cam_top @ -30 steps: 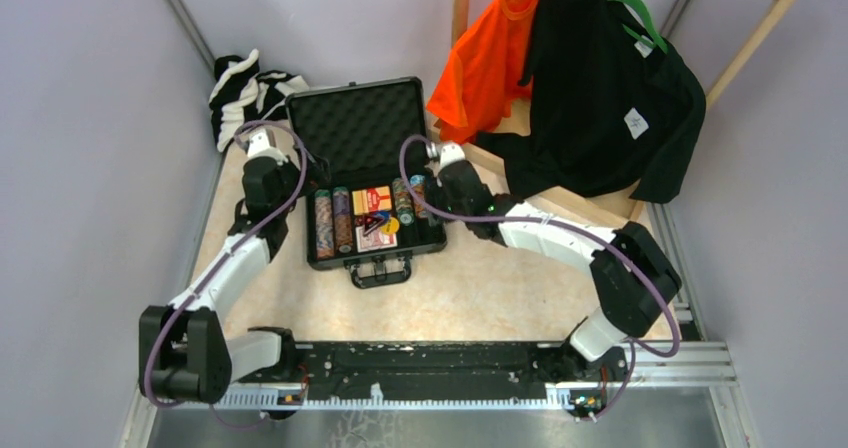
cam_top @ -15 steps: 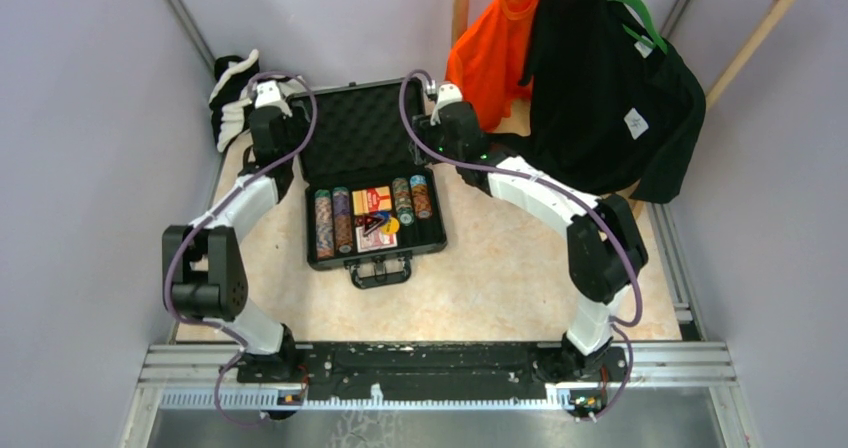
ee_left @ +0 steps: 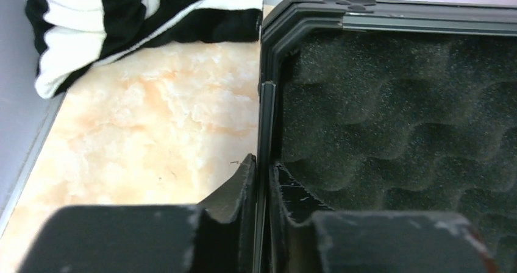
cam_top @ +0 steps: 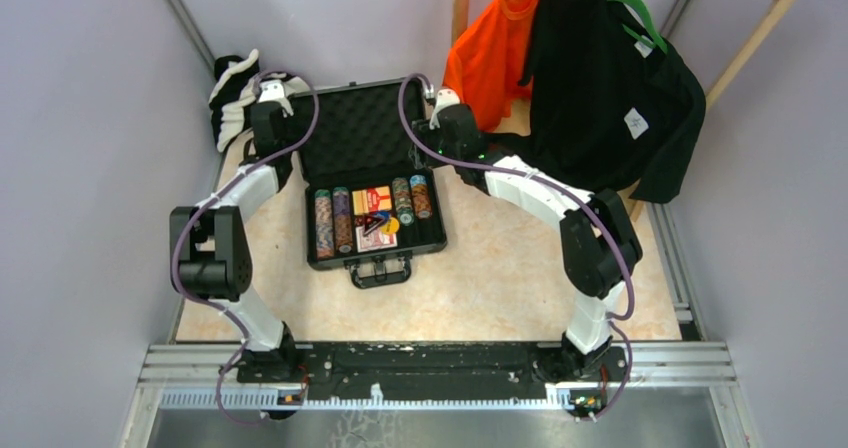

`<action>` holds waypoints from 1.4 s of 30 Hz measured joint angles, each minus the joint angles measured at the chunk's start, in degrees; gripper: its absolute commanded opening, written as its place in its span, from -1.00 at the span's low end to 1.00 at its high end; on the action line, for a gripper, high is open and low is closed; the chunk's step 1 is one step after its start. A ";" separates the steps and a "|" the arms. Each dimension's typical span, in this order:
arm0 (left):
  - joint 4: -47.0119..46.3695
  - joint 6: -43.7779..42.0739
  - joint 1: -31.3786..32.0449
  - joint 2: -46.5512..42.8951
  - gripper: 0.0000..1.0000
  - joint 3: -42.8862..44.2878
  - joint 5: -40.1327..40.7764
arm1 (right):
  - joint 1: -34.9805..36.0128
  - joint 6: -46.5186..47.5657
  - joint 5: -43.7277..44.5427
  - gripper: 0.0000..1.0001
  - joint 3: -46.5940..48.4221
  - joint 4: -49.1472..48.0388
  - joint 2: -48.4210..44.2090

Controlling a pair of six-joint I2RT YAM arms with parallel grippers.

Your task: Pack up texas hold em set

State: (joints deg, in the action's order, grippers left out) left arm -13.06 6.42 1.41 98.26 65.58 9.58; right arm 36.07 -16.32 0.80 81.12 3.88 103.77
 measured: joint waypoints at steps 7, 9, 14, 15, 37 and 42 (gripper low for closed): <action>-0.70 -1.09 -0.07 -1.95 -1.00 -1.95 -0.33 | 0.00 -0.96 -0.90 0.05 -0.09 -0.44 0.00; -2.38 -1.05 -0.04 -4.79 -1.00 -5.07 -0.09 | 0.00 -1.33 -1.27 0.05 -0.17 -0.92 0.00; -4.07 -0.37 0.07 -13.40 -1.00 -13.27 0.63 | 0.00 -1.86 -2.21 0.05 -2.58 -2.14 -1.14; -4.22 -0.15 0.07 -15.21 -1.00 -14.93 0.79 | 0.00 -1.97 -2.38 0.05 -3.21 -2.21 -1.46; 1.64 2.89 5.66 -37.13 -1.00 -29.46 7.02 | 0.61 -6.25 -2.56 0.08 -18.58 -7.28 -20.13; 3.04 3.06 10.12 -40.15 -1.00 -31.21 10.58 | 1.38 -6.34 -1.64 0.10 -19.74 -7.26 -20.90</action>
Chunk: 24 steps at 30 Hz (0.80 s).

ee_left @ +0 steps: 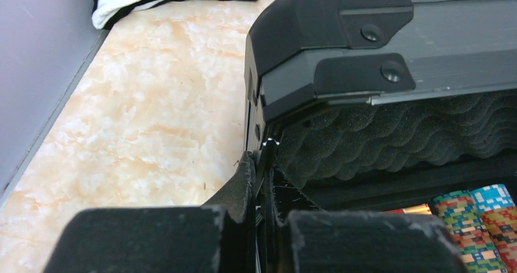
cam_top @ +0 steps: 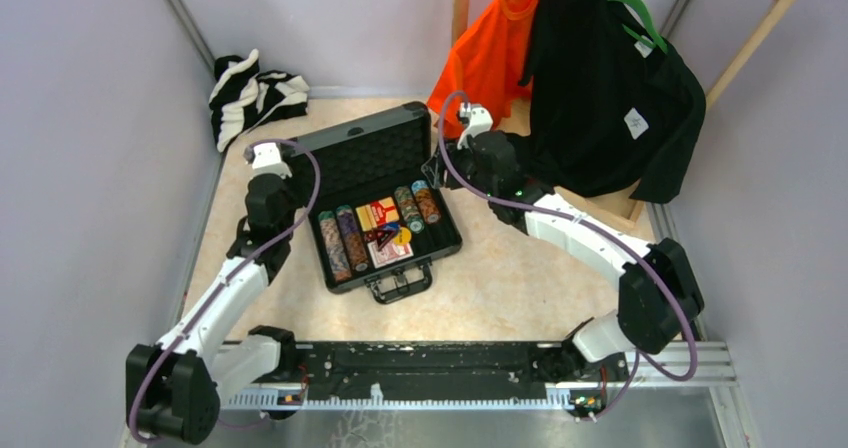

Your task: Pack up texas hold em set

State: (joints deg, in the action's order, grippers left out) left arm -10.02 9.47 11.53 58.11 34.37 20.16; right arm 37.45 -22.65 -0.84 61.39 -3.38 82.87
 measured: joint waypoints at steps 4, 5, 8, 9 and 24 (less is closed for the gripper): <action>0.94 0.46 3.78 -3.19 -1.00 -1.99 2.71 | 0.04 0.02 1.31 0.11 -1.46 0.42 -1.99; 1.27 0.68 4.68 -4.20 -1.00 -2.62 3.21 | 0.04 0.02 1.51 0.11 -1.62 0.42 -2.40; 2.80 1.79 6.58 -6.93 -1.00 -4.00 4.57 | 0.04 0.00 2.08 0.10 -2.16 0.39 -4.26; 3.30 2.51 7.17 -7.98 -1.00 -4.59 5.07 | 0.04 0.00 2.25 0.10 -2.36 0.42 -4.98; 3.08 11.52 10.40 -23.61 -0.61 -18.64 1.90 | 1.55 -1.14 2.34 0.10 -3.65 0.22 -9.55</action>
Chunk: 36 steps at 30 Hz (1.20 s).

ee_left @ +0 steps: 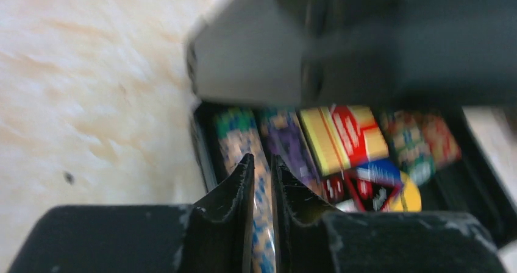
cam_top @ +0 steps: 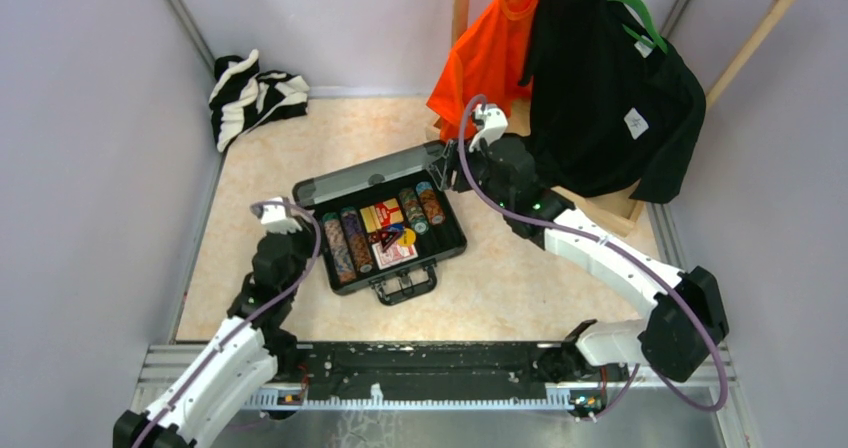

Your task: Pack up texas hold em set

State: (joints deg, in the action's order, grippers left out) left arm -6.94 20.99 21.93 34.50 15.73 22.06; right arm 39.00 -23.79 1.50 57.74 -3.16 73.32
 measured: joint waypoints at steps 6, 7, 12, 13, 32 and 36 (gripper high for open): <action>5.70 3.74 1.25 -8.59 -0.48 -7.74 -11.32 | 0.42 -0.52 -0.13 0.10 0.00 -0.02 -0.96; 6.03 4.74 1.29 -10.36 -0.44 -8.48 -13.46 | 0.55 -0.52 -0.11 0.10 0.02 -0.09 -1.27; 7.82 8.02 2.05 -17.31 -0.33 -11.63 -24.17 | 1.14 -1.14 -0.13 0.09 0.13 -0.22 -2.27; 8.26 8.44 2.19 -18.40 -0.30 -12.15 -26.51 | 1.31 -1.42 -0.07 0.09 0.11 -0.22 -2.58; 8.90 15.54 7.41 -7.15 0.09 4.63 -68.39 | 2.60 -2.45 0.48 0.12 -0.02 -1.60 -2.49; 12.26 13.68 7.61 -8.57 0.83 12.79 -67.52 | 2.60 -2.43 1.31 0.14 -0.02 -1.66 -2.25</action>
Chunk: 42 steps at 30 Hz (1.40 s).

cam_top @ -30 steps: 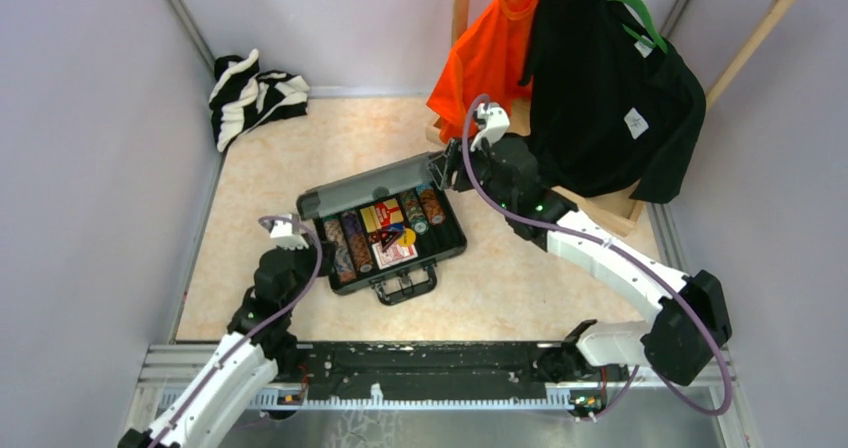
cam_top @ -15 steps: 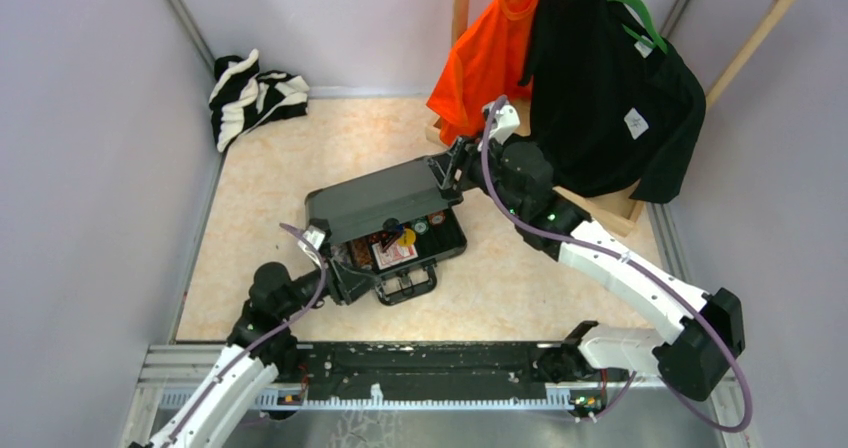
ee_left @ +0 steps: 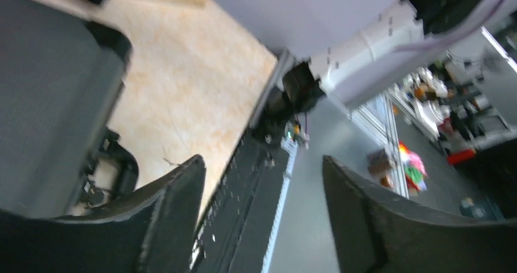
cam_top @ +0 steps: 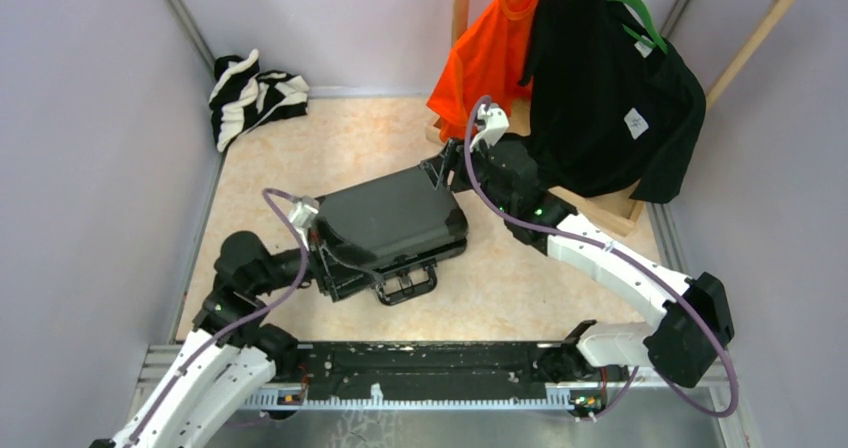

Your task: Pack up texas hold em set

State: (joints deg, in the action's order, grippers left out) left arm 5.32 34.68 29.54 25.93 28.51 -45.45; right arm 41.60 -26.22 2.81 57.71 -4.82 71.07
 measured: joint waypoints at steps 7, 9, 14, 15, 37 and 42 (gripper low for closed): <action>-9.25 -0.70 0.00 8.83 0.59 0.57 13.66 | 0.00 -1.09 0.26 -0.39 -4.20 -2.19 0.15; -15.93 -0.35 -0.02 18.58 0.54 -1.88 14.32 | 0.00 -2.12 -0.17 -0.39 -8.41 -3.15 -0.02; -28.52 2.08 -0.02 40.02 0.47 -4.72 13.57 | 0.00 -4.22 -0.50 -0.33 -18.14 -3.06 -0.85; -30.80 2.14 0.09 41.66 0.47 -4.61 14.01 | 0.00 -4.57 -0.48 -0.30 -19.63 -2.71 -1.66; -35.45 0.28 -0.46 38.03 0.54 -9.77 30.34 | 20.20 -15.96 -2.75 -0.64 -32.24 -13.57 4.94; -36.39 0.11 -0.44 38.29 0.57 -9.62 30.18 | 20.92 -17.55 -1.88 -0.59 -32.22 -17.44 7.50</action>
State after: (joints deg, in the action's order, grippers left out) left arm -31.07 34.79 29.10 64.23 18.90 -15.27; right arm 62.52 -43.77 0.93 25.50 -22.26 78.56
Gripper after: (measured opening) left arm 0.770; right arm 0.181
